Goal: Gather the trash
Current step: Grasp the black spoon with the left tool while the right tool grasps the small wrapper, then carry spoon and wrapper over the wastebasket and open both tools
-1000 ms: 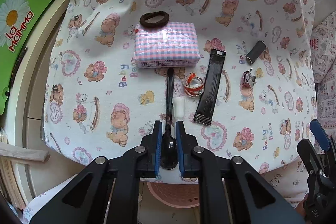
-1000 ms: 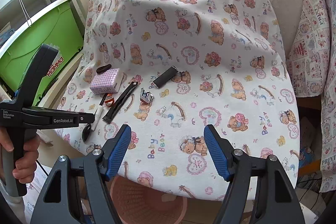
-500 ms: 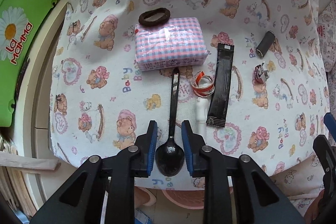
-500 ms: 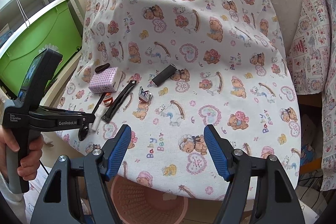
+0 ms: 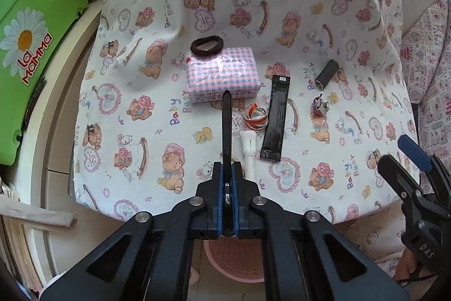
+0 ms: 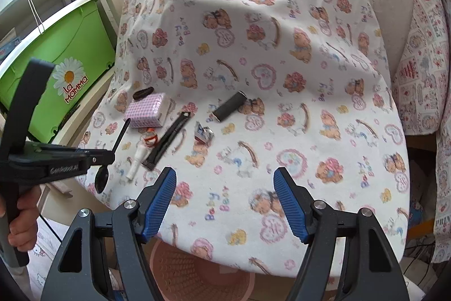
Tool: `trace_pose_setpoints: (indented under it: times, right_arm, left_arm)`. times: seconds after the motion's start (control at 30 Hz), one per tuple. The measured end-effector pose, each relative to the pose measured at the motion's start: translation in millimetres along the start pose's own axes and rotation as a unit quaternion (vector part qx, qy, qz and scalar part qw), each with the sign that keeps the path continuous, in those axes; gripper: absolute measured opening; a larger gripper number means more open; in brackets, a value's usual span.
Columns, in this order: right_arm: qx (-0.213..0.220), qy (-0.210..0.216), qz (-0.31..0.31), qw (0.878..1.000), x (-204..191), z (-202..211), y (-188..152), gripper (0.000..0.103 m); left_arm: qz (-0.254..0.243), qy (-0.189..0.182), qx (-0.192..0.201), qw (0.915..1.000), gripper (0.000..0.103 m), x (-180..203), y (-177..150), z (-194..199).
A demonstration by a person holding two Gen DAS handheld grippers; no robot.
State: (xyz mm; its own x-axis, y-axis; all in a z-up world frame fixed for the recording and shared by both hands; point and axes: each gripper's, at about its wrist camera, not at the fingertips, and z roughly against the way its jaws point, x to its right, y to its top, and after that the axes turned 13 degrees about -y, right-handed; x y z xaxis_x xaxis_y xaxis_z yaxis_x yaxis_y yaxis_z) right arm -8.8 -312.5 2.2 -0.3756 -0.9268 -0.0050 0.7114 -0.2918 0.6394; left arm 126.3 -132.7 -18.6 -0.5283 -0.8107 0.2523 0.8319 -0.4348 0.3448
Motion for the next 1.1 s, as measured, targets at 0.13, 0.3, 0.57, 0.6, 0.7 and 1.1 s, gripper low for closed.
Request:
trace_pose_setpoints:
  times: [0.13,0.3,0.57,0.6,0.7,1.1]
  right_arm:
    - [0.004,0.005,0.036,0.999,-24.5,-21.8,27.6,0.073]
    - [-0.027,0.002,0.054,0.998,-48.9,-60.3,35.5,0.058]
    - [-0.037,-0.032,0.1,0.994,-74.4,-84.3,27.5,0.037]
    - [-0.039,-0.03,0.101,0.994,-75.6,-85.8,26.8,0.031]
    - [-0.031,-0.038,0.108,0.993,-79.7,-86.1,24.5,0.018]
    - [-0.002,-0.008,0.068,0.998,-63.2,-45.4,25.0,0.018]
  left_arm:
    - [0.003,0.012,0.021,0.9997,0.004,0.0,-4.6,11.1]
    - [0.002,0.023,0.036,0.9991,0.005,-10.5,-13.7,20.9]
    - [-0.004,0.031,0.06,0.9978,0.005,-5.6,-16.7,35.1]
    - [-0.006,0.031,0.061,0.9976,0.005,-4.6,-17.6,36.7]
    - [-0.013,0.035,0.069,0.9969,0.005,-1.3,-21.3,42.2]
    - [-0.023,0.003,0.097,0.995,0.005,16.1,-44.6,67.2]
